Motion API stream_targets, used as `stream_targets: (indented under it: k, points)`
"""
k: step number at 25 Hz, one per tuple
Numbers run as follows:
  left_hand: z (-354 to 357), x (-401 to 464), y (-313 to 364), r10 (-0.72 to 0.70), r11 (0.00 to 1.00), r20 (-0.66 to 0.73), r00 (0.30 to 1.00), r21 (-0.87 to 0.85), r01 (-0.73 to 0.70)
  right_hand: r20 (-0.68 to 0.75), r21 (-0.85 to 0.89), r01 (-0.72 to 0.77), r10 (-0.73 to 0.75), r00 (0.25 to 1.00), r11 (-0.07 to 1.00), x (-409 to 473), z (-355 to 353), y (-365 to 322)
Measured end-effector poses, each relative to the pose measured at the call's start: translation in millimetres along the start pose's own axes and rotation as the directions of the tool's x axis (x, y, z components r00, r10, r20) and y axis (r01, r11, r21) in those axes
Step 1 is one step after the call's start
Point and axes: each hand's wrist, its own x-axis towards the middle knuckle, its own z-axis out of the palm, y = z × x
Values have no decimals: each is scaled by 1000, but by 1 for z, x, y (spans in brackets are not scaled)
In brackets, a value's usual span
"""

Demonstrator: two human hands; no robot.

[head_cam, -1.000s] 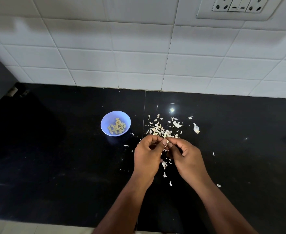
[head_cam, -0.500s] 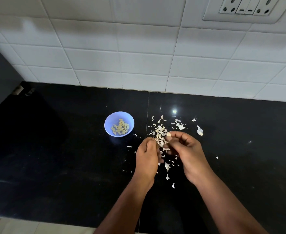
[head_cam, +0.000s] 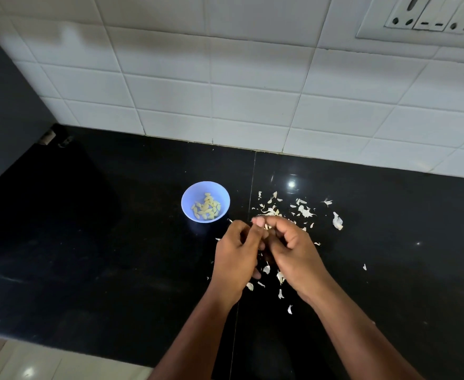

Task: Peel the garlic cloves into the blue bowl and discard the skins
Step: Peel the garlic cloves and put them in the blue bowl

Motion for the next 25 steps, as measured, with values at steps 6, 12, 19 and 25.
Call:
stream_targets:
  k: [6, 12, 19, 25]
  points:
    - [-15, 0, 2, -35, 966, -25, 999, -258, 27, 151, 407, -185, 133, 979, 894, 12, 29, -12]
    - [-25, 2, -3, 12, 972, -39, 999, -232, -21, 88, 403, -309, 300, 950, 861, 34, 34, -11]
    - [-18, 15, -8, 157, 972, -47, 987, -169, -162, 3, 285, -142, 148, 989, 948, 25, 37, -19]
    - [-14, 21, -9, 269, 960, -155, 950, -29, -277, 175, 616, -399, 376, 910, 679, 34, 38, -25]
